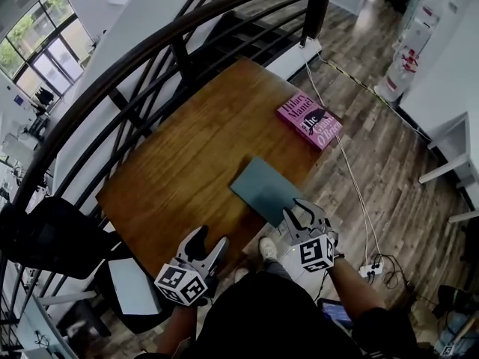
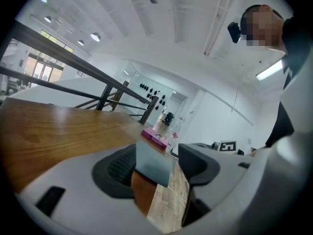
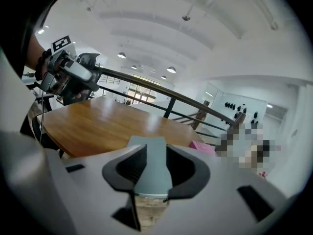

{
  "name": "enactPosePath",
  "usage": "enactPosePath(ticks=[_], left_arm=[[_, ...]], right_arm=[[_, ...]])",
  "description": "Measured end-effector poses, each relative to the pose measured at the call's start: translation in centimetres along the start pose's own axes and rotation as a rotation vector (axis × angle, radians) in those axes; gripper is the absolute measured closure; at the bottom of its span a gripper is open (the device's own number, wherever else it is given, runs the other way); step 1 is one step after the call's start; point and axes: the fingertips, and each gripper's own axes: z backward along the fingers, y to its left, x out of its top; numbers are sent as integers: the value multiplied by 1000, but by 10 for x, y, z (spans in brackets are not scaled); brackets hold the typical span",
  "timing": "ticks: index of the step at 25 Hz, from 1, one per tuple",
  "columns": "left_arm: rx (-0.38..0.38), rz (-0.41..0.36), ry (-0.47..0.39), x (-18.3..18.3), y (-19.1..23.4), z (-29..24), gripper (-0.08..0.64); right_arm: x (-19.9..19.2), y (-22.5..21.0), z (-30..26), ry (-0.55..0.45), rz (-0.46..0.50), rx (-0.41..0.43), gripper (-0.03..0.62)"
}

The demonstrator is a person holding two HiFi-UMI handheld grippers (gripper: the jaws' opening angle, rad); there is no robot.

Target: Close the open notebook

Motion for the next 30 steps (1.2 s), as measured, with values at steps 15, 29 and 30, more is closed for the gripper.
enactPosePath(ticks=[15, 29, 30], left_arm=[[62, -68, -72, 28, 13, 15, 310], [250, -202, -253, 119, 36, 35, 511], [254, -202, -278, 125, 36, 37, 520]], right_arm=[[19, -7, 12, -66, -145, 3, 510], [83, -83, 39, -296, -388, -95, 583], [88, -84, 41, -313, -395, -88, 587]])
